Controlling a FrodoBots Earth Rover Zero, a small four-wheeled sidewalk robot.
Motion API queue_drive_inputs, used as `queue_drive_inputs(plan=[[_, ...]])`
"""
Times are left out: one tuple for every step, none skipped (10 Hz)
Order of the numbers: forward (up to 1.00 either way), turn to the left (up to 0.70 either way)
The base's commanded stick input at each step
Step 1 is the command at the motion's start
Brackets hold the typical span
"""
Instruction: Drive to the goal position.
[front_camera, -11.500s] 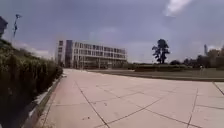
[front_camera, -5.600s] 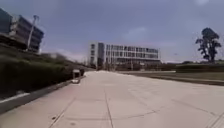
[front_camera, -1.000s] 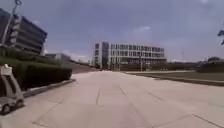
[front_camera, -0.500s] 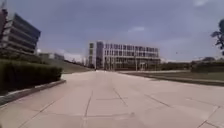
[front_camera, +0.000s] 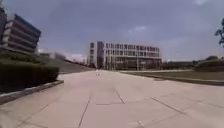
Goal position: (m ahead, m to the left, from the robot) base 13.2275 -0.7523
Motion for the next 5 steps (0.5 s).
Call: queue_drive_inputs(plan=[[0.70,0.00],[0.70,0.00],[0.70,0.00],[0.70,0.00],[0.70,0.00]])
